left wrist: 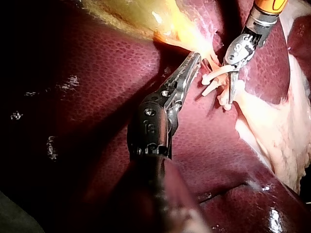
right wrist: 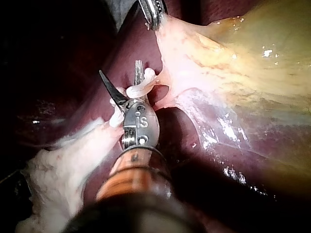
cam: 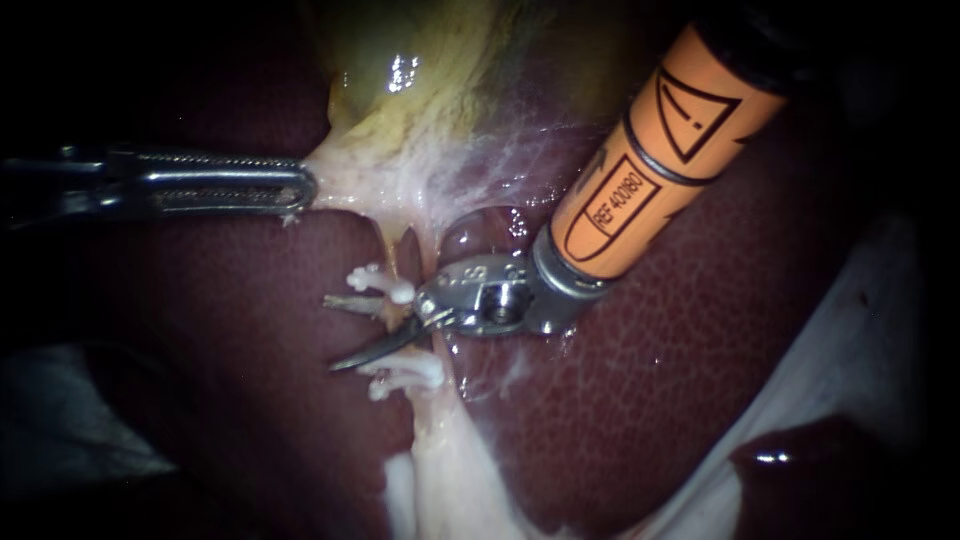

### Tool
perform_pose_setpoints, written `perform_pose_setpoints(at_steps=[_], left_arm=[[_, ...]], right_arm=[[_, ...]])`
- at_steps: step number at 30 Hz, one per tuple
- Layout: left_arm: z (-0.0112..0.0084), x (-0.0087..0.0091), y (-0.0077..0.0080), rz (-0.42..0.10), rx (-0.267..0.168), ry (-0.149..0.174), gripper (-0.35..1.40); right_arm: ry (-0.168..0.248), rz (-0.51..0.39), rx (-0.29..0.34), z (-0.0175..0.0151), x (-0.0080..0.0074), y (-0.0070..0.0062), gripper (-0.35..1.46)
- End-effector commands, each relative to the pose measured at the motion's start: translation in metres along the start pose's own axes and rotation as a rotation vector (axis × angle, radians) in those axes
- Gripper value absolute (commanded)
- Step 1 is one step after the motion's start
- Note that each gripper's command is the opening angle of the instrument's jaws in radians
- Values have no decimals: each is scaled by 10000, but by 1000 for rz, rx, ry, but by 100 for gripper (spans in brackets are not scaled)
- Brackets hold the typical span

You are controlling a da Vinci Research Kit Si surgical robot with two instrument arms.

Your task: Go to the cutting position left tube

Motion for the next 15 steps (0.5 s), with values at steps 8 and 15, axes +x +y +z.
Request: perform_pose_setpoints(at_steps=[8,15], left_arm=[[-1,0,0,0,-1,0,-35],[-2,0,0,0,-1,0,-35]], right_arm=[[62,29,75,3,18,-26,143],[91,31,97,-1,34,-42,143]])
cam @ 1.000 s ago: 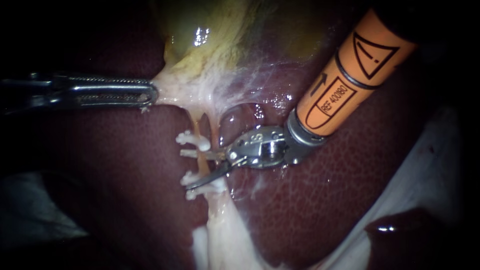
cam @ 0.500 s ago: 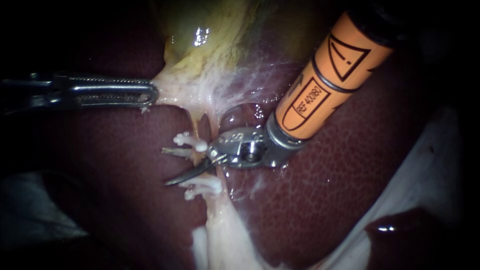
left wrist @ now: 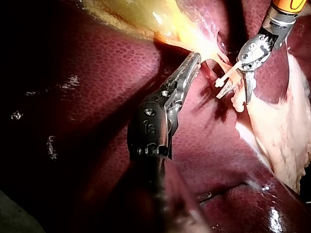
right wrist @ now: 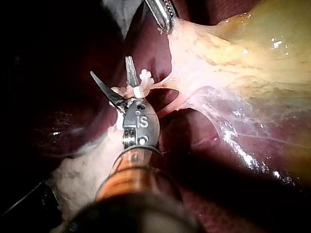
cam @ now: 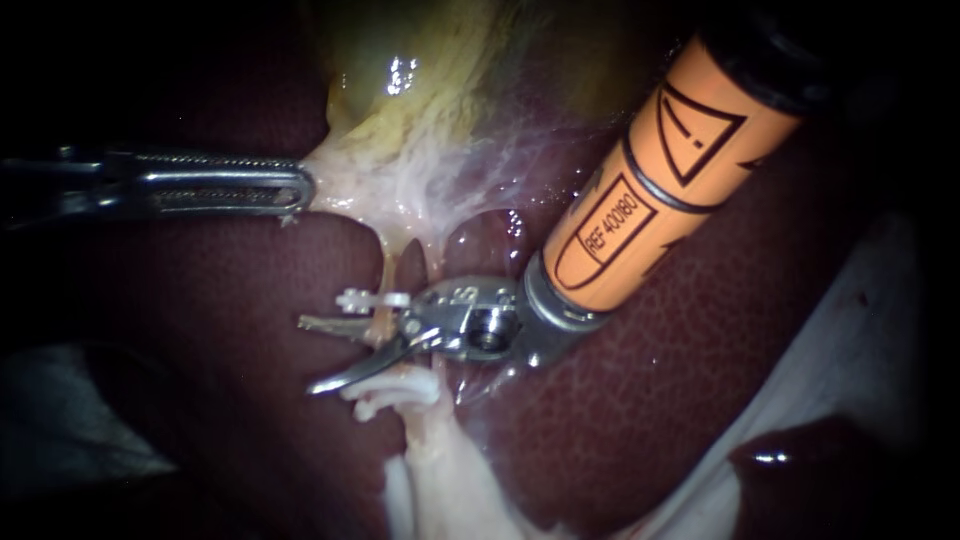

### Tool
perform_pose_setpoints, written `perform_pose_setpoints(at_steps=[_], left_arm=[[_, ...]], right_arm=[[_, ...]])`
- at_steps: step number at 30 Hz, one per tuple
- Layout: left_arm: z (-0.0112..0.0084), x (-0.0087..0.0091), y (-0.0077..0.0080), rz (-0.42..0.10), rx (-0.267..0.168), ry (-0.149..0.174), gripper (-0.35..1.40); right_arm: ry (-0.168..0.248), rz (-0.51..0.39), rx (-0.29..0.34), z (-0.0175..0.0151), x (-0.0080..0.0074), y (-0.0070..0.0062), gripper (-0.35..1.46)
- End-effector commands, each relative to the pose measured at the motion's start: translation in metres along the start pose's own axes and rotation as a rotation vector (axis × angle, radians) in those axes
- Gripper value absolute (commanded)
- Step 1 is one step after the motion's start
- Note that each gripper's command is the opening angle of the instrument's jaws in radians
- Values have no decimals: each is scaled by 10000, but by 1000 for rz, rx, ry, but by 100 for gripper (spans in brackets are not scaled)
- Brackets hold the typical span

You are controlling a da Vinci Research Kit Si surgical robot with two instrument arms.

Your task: Go to the cutting position left tube

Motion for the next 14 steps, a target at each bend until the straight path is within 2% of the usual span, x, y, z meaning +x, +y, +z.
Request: perform_pose_setpoints(at_steps=[1,14], left_arm=[[0,0,0,0,-2,0,-35],[0,0,0,0,-2,0,-35]], right_arm=[[-1,1,-1,-1,1,0,143],[-2,12,-1,-3,-3,3,142]])
